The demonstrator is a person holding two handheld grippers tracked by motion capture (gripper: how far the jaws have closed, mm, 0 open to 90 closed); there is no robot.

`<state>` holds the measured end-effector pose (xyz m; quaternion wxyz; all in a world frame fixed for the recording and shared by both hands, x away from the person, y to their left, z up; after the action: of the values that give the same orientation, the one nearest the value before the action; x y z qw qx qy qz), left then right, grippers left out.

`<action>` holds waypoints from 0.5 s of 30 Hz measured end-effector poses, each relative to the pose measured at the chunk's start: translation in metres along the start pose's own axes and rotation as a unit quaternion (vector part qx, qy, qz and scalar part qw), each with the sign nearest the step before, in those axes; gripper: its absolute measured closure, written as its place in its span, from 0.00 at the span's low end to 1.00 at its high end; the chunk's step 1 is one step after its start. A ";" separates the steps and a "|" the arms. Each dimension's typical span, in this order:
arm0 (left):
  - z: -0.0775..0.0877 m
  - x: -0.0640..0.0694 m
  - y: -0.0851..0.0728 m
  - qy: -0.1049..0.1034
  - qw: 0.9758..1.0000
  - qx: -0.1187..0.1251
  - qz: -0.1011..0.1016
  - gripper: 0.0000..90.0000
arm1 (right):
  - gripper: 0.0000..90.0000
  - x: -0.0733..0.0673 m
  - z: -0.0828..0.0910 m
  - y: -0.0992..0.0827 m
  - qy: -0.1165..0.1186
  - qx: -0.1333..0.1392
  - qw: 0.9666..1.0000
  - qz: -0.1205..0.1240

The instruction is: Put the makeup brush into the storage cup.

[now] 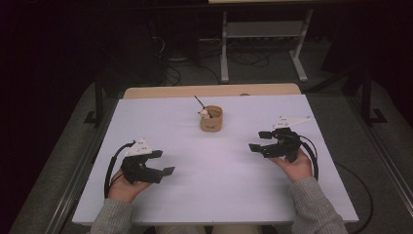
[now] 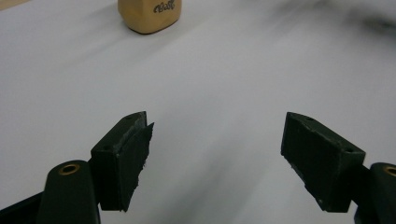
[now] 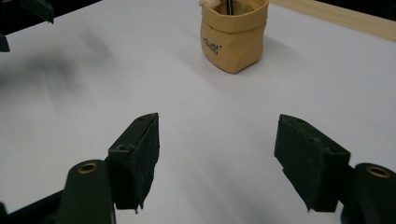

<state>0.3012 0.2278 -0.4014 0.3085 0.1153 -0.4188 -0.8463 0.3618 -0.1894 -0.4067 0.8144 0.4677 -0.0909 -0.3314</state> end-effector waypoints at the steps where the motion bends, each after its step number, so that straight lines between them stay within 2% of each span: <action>1: 0.000 0.000 0.000 0.000 1.000 0.000 0.001 0.25 | 0.33 -0.001 0.001 0.000 -0.001 0.002 1.000 0.001; 10: 0.004 -0.003 -0.001 0.010 1.000 0.009 0.006 0.25 | 0.33 -0.006 0.006 -0.008 -0.005 0.014 1.000 -0.001; 15: 0.005 -0.004 -0.002 0.013 1.000 0.007 0.007 0.24 | 0.31 -0.010 0.007 -0.014 -0.007 0.008 1.000 0.000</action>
<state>0.3014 0.2344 -0.4004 0.3192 0.1251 -0.4219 -0.8393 0.3446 -0.1925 -0.4130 0.8098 0.4720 -0.0999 -0.3339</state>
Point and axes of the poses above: each handheld gripper's, and its own axes: z roughly backward along the jaws, y roughly out of its top, x roughly to its right, the point moved 2 cm from there along -z, roughly forward along the jaws
